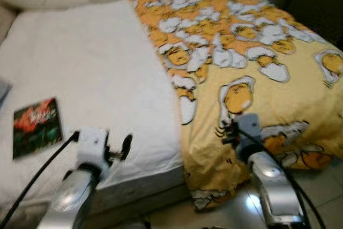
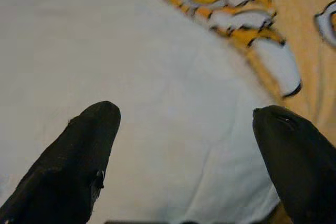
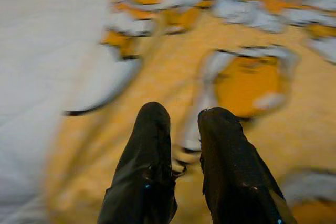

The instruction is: Clean up the room

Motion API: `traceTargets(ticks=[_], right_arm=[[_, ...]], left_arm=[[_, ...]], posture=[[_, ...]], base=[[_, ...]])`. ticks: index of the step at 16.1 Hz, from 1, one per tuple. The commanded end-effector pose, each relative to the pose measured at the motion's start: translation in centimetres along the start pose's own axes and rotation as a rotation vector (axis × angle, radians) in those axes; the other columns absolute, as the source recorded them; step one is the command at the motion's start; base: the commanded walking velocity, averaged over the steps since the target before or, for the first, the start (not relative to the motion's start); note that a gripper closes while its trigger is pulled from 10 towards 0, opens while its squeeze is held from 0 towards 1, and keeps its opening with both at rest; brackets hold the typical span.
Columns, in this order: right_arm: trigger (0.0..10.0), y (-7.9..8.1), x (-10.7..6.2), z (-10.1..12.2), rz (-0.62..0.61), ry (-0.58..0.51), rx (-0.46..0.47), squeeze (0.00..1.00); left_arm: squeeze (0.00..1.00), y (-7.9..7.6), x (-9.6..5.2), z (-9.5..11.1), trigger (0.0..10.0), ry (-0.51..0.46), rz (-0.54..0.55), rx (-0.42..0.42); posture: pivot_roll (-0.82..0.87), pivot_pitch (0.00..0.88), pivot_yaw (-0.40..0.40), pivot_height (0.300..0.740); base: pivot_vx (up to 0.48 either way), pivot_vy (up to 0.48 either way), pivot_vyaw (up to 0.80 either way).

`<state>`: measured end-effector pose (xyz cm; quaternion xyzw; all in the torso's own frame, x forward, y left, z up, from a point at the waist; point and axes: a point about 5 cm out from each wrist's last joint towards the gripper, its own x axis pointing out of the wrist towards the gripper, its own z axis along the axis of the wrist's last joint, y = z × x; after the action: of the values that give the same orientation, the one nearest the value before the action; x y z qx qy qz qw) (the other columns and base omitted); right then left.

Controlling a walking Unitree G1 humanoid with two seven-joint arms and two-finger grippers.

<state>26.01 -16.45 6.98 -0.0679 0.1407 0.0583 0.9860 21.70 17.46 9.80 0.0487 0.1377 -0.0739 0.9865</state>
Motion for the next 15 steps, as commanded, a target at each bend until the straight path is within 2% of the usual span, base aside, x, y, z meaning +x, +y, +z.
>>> traceTargets(ticks=[1, 2, 4, 8, 9, 10, 11, 15], right_arm=[[10.0, -1.2, -0.2, -0.1, -0.073, -0.002, 0.006, 0.0], [10.0, -2.7, -0.5, -0.5, -0.211, 0.008, 0.042, 0.0], [10.0, -2.6, -0.4, -0.3, -0.239, 0.0, 0.044, 0.0], [10.0, -1.3, -0.3, 0.2, -0.169, -0.017, 0.049, 0.0], [10.0, -1.1, -0.2, 0.1, -0.148, -0.023, 0.056, 0.55], [10.0, -1.0, -0.1, 0.1, -0.138, -0.023, 0.045, 0.67], [10.0, -0.7, 0.1, 0.1, -0.104, -0.024, 0.052, 1.0], [10.0, -0.7, 0.5, 0.3, -0.091, -0.026, 0.031, 1.0]], left_arm=[[0.0, -0.5, 0.5, -0.2, 10.0, 0.001, -0.006, 0.001], [0.0, -0.7, 2.6, 0.4, 10.0, -0.036, -0.002, 0.014], [0.0, 0.0, 3.4, 0.5, 10.0, -0.047, 0.038, 0.006], [0.0, 1.0, 4.0, 0.3, 10.0, -0.062, 0.115, 0.001], [0.0, 1.2, 3.9, 0.2, 10.0, -0.064, 0.13, 0.005], [0.0, 1.3, 3.8, 0.2, 10.0, -0.066, 0.133, 0.007], [0.0, 1.3, 3.6, 0.3, 10.0, -0.075, 0.138, 0.009], [0.0, 1.2, 3.8, 0.1, 10.0, -0.079, 0.144, 0.023]], posture=[[0.08, 0.0, 0.063, 0.74], [0.06, 0.0, 0.074, 0.74], [0.05, 0.0, 0.068, 0.74], [0.07, 0.0, 0.035, 0.74], [0.08, 0.0, 0.033, 0.74], [0.09, 0.0, 0.028, 0.74], [0.1, 0.0, 0.024, 0.74], [0.1, 0.0, 0.015, 0.74]], base=[[0.0, -0.461, 0.0], [0.0, -0.465, 0.0], [0.0, -0.465, 0.0], [0.0, -0.465, 0.0], [0.0, -0.461, 0.0], [0.0, -0.465, 0.0], [0.0, -0.465, 0.8], [0.0, -0.465, 0.8]])
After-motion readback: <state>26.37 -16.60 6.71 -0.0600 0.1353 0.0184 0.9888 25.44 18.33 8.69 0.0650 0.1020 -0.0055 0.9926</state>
